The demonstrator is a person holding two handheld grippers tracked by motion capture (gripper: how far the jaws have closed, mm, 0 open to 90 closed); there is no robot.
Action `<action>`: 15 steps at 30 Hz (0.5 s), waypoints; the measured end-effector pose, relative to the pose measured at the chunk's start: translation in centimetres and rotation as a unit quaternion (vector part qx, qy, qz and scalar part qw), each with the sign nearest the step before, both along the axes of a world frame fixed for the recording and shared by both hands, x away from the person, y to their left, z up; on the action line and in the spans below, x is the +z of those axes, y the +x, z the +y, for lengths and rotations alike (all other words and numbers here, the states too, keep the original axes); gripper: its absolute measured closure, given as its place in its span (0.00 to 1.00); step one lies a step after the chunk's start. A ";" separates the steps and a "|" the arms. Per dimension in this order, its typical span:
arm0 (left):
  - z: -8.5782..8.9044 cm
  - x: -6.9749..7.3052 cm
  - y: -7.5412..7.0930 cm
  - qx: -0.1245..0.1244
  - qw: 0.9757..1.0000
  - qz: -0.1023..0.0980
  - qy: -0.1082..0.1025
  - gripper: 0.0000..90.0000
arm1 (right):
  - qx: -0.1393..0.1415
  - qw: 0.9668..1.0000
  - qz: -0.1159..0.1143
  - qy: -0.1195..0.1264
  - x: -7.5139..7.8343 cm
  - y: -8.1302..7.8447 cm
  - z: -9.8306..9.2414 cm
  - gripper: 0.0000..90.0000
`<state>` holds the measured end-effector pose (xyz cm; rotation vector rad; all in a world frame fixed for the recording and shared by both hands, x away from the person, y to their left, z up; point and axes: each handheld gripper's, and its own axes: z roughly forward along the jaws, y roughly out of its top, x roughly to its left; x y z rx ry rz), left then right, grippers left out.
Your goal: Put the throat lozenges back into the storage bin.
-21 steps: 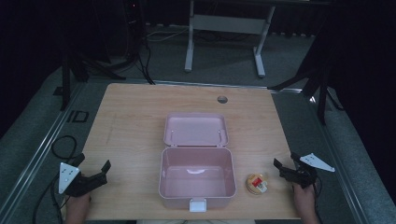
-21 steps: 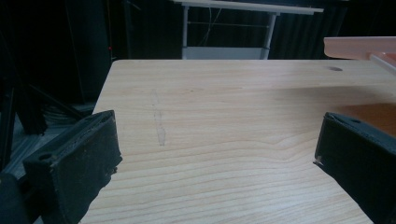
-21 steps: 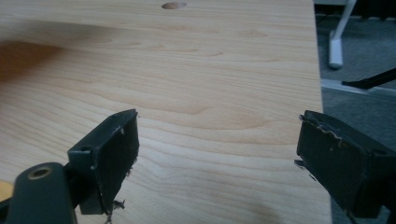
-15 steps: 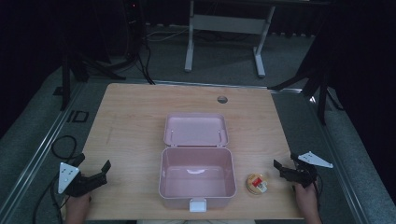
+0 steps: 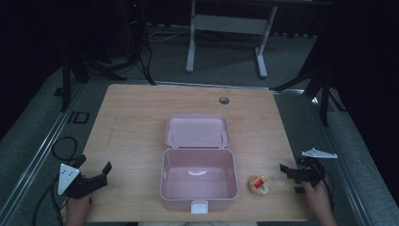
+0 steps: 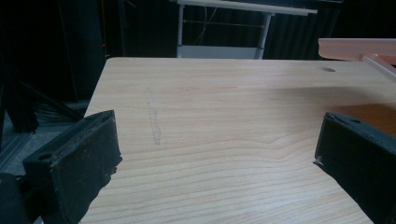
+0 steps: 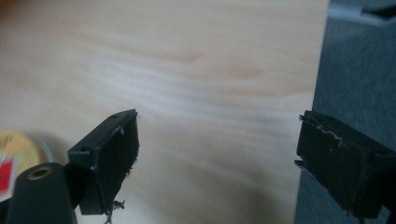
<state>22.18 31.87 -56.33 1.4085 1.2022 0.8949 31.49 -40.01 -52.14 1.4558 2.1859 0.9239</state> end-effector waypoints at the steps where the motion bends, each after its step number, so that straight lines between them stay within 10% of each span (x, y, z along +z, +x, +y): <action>1: 0.0 0.0 0.0 0.000 1.000 0.000 0.000 0.00 | 0.004 1.000 0.015 -0.011 0.3 0.1 0.1 0.14; 4: 0.0 0.0 0.0 -0.001 1.000 0.001 -0.001 0.00 | 0.024 0.997 0.059 -0.039 1.3 0.4 0.3 0.14; 8: 0.1 0.0 0.0 -0.003 1.000 0.002 -0.003 0.00 | 0.094 0.978 0.154 -0.101 2.0 0.8 1.1 0.15; 15: 0.1 0.0 0.1 -0.006 1.000 0.005 -0.006 0.00 | 0.189 0.943 0.240 -0.135 1.9 0.7 2.4 0.15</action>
